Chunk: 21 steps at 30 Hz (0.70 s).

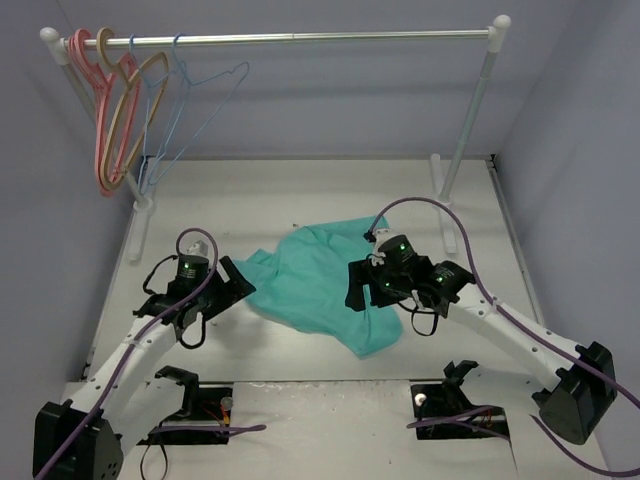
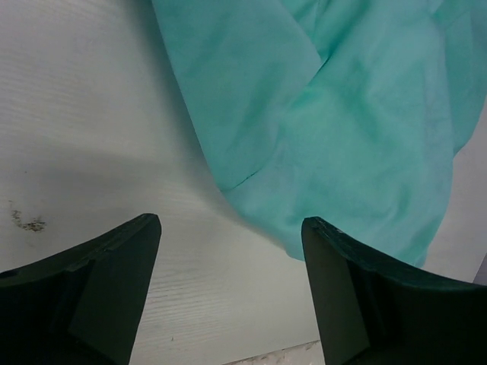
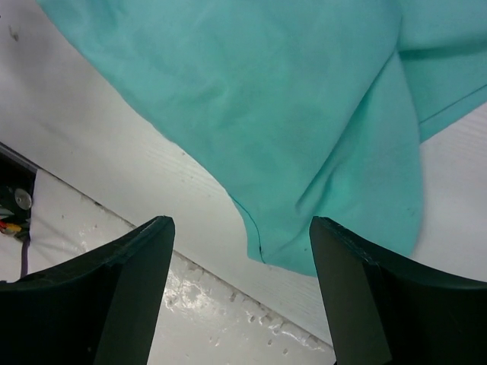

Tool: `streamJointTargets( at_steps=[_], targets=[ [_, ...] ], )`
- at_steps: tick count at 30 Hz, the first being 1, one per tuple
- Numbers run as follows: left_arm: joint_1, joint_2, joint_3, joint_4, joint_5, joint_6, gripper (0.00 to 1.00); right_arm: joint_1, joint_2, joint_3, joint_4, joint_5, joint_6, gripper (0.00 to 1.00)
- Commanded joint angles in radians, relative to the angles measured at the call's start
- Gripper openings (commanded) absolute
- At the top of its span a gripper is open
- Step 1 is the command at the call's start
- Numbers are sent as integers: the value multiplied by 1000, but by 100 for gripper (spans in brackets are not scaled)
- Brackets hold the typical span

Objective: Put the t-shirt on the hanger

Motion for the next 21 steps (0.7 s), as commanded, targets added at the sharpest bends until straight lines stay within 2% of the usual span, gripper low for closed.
streamJointTargets(
  at_steps=[1,9,13,17,20,21],
  targets=[
    [-15,21,-32,218,19,-130,75,69,14,-39,72,98,113,73],
    [-87,179,-50,370,-10,-170,55,215,43,-140,86,171,240,70],
    [-116,219,-47,435,-25,-181,48,241,67,-189,102,185,298,70],
    [-124,246,-33,430,-24,-173,27,247,89,-266,148,184,343,70],
    [-124,237,-26,414,-24,-172,18,255,101,-290,171,184,363,70],
    [-124,231,-14,407,-24,-172,12,260,106,-298,171,190,371,69]
  ],
)
